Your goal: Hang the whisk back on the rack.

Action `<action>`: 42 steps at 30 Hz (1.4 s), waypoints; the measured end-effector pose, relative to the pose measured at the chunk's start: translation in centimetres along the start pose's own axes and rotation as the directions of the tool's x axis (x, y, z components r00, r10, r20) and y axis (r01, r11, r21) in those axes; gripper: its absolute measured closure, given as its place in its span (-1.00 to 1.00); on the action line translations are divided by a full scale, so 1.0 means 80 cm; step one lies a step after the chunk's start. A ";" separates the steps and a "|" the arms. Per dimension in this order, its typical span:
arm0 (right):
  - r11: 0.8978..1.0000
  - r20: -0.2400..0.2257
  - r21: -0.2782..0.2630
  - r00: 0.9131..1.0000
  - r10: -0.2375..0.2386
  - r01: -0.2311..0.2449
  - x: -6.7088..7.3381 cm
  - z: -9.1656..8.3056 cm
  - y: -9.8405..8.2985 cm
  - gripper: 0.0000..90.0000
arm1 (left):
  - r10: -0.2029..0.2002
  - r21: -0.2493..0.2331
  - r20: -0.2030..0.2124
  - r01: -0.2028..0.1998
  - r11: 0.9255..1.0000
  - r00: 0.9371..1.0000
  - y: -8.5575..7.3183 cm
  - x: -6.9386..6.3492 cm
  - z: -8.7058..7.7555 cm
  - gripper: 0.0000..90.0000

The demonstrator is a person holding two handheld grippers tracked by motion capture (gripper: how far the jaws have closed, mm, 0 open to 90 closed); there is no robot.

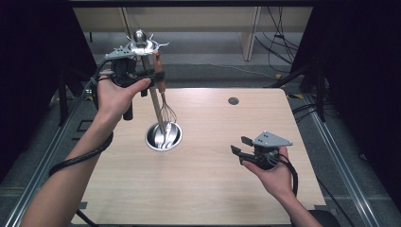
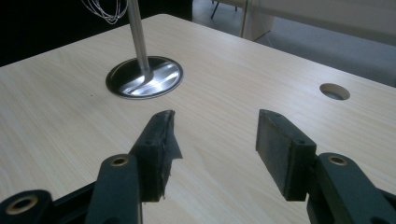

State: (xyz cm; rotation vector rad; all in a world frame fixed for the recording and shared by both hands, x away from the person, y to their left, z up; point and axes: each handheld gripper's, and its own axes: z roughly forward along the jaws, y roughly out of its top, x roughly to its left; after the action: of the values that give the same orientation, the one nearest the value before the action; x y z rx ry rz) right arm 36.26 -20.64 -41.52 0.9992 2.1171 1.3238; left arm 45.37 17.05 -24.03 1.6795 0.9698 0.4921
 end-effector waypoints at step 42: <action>1.000 -0.001 0.007 1.000 -0.023 0.023 -0.003 0.001 0.000 0.05 | 0.048 -0.056 -0.041 -0.050 0.997 0.998 -0.039 -0.004 -0.038 0.00</action>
State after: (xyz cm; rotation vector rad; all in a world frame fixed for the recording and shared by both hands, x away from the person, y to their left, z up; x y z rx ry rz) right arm 36.44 -20.79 -41.52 0.9741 2.1295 1.3069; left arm 41.87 18.85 -25.85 1.6510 0.9369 0.5829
